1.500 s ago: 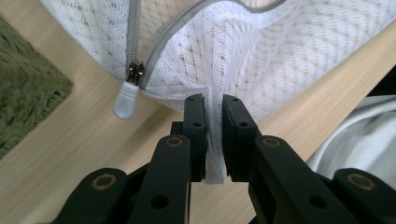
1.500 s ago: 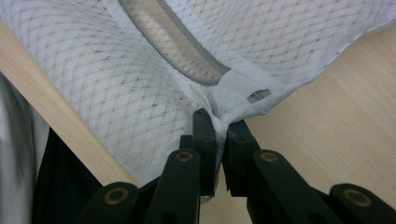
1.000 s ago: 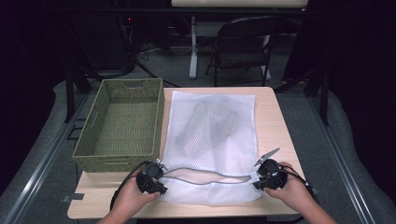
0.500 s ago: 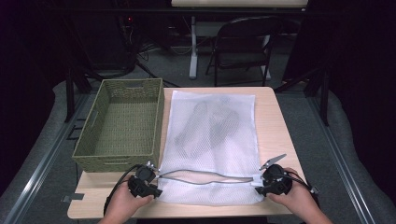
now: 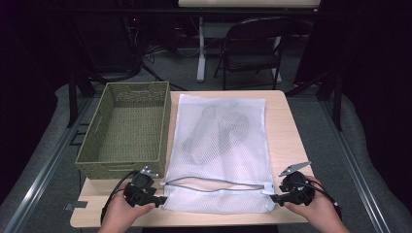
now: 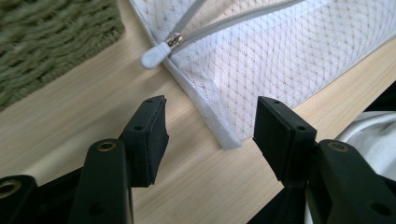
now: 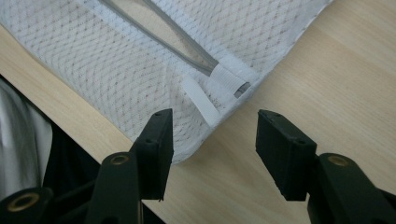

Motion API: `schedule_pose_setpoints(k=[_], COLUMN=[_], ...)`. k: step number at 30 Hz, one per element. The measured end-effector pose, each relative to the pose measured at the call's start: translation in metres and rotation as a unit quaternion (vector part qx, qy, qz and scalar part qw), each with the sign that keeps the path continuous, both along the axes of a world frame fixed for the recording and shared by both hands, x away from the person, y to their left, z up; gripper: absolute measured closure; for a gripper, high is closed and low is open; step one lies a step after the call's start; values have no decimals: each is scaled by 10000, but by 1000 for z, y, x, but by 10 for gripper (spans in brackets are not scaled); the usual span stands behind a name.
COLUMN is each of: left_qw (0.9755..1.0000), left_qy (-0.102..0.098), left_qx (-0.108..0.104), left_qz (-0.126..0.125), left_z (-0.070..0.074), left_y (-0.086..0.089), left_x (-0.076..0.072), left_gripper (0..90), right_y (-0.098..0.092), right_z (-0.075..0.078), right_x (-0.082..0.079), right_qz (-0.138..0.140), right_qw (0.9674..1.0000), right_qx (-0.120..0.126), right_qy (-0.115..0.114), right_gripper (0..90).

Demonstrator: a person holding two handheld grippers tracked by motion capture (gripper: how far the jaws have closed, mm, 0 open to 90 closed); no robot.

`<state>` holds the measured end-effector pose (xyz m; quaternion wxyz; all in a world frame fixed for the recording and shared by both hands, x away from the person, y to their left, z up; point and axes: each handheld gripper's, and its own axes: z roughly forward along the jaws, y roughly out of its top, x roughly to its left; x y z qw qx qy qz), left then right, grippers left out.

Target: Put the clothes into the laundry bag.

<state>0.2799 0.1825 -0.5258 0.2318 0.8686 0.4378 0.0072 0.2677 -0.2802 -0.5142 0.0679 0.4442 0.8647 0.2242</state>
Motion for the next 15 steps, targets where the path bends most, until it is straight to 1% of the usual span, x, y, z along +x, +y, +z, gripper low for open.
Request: schedule_pose_setpoints(k=[1, 2, 3, 4, 5, 6, 7, 8, 9, 12, 13, 14, 15], left_qw=[10000, 10000, 9999, 9998, 9996, 9995, 9994, 9993, 9992, 9990, 9988, 9988, 9986], left_qy=[-35, -68, -108, -133, -190, -205, -237, -250, -284, -328, -346, -342, -381], left_qx=[-17, -47, -79, -117, -178, -195, -195, -216, -223, -239, -246, -247, -242], left_qz=[14, 33, 43, 62, 107, 129, 141, 179, 181, 211, 228, 240, 258], left_z=[1, 3, 4, 5, 6, 7, 7, 8, 9, 11, 11, 12, 13], left_y=[1, 3, 4, 5, 6, 7, 7, 8, 9, 10, 11, 12, 13], left_x=[-1, -1, -2, -3, -4, -5, -5, -6, -6, -8, -8, -8, -8], left_gripper=[435, 429, 424, 421, 420, 420, 420, 420, 420, 422, 422, 422, 423], right_y=[-1, -2, -3, -3, -3, -4, -4, -3, -3, 0, 1, 2, 3], right_z=[1, 2, 3, 3, 3, 4, 4, 5, 6, 7, 8, 8, 8], right_x=[-1, -1, -2, -2, -3, -4, -5, -6, -7, -9, -10, -11, -12], right_qz=[-15, -19, -50, -31, -92, -134, -110, -165, -159, -192, -155, -144, -112], right_qw=[10000, 10000, 9999, 9999, 9998, 9997, 9996, 9995, 9995, 9991, 9992, 9992, 9992], right_qx=[-14, 58, -41, -37, -5, -62, -74, -63, -24, 70, 105, 89, 59], right_qy=[-24, -41, -98, -121, -196, -211, -247, -275, -275, -375, -352, -373, -379], right_gripper=[457, 453, 448, 446, 444, 440, 441, 440, 439, 437, 437, 437, 436])
